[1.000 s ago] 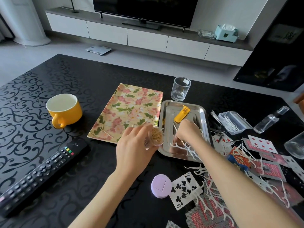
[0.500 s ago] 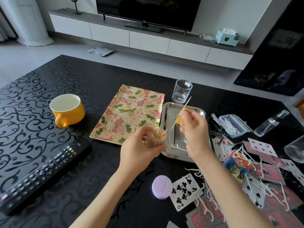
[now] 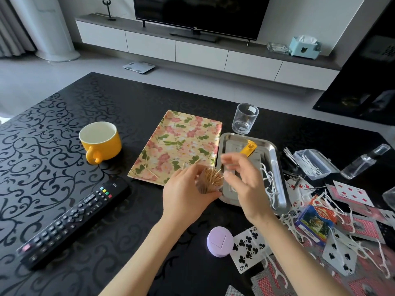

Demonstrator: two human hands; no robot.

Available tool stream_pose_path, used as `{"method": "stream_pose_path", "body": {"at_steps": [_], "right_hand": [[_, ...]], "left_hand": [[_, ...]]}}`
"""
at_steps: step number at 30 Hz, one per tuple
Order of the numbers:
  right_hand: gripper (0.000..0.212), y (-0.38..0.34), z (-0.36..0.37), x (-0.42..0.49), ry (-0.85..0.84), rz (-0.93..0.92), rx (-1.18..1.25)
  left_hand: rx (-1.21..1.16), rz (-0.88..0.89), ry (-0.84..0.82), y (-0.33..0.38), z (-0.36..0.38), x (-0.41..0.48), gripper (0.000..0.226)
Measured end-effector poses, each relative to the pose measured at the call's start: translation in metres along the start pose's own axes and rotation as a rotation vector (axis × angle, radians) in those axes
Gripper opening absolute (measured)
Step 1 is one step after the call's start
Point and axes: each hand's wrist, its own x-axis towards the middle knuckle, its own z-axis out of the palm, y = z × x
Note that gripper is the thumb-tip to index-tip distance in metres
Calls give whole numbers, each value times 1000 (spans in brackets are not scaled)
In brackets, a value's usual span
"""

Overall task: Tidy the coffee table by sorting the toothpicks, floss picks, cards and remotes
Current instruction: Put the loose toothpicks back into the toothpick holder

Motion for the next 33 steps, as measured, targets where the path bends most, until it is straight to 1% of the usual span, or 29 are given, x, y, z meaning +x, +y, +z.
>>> {"method": "stream_pose_path", "body": {"at_steps": [2,4,6,8,10,11,13,17,19,20,22,23,24,25,26,27,28,29,30,31,33], "right_hand": [[38,-2,5,1,-112,-21,12],[38,-1,17,-1,-206,-125,-120],[34,3,29,-4,-185,-280,-278],[26,4,39,-1,-118,-344,-278],[15,-3,46,5,-60,-287,-210],[14,-7,49,8,-54,-226,-151],[20,-16,56,13,-86,-134,-27],[35,-27,64,22,-167,-118,111],[29,-31,64,26,-184,-93,171],[25,-32,63,28,-161,-79,203],[22,-35,63,33,-39,-62,255],[20,-35,63,37,34,-63,212],[16,-35,62,42,79,-62,97],[15,-35,61,48,70,-38,-52],[19,-35,60,53,5,19,-178],[24,-34,58,59,-80,97,-234],[25,-35,56,63,-155,181,-221],[21,-35,55,65,-204,229,-186],[13,-36,54,65,-213,228,-167],[7,-38,52,64,-197,195,-164],[4,-40,49,59,-142,76,-157]], "left_hand": [[-11,-42,-1,-2,-3,-4,52],[-31,-91,8,-7,-10,-10,49],[-19,-110,11,-13,-17,-13,46],[14,-120,16,-18,-24,-11,46],[24,-145,34,-21,-31,-7,48],[21,-156,43,-23,-34,-5,49],[24,-169,54,-26,-39,-2,50],[16,-164,80,-34,-46,4,59],[-5,-167,79,-36,-48,6,62],[-10,-166,79,-36,-48,6,62],[-17,-159,76,-36,-49,6,61],[-21,-155,73,-36,-49,6,61],[-25,-150,66,-35,-50,6,61],[-28,-143,58,-34,-50,5,61],[-33,-134,52,-33,-50,5,61],[-40,-124,46,-32,-50,5,60],[-44,-117,40,-32,-50,4,60],[-47,-114,32,-31,-50,4,60],[-49,-120,23,-31,-50,4,61],[-52,-132,15,-31,-50,4,61],[-68,-165,7,-31,-51,4,63]]}}
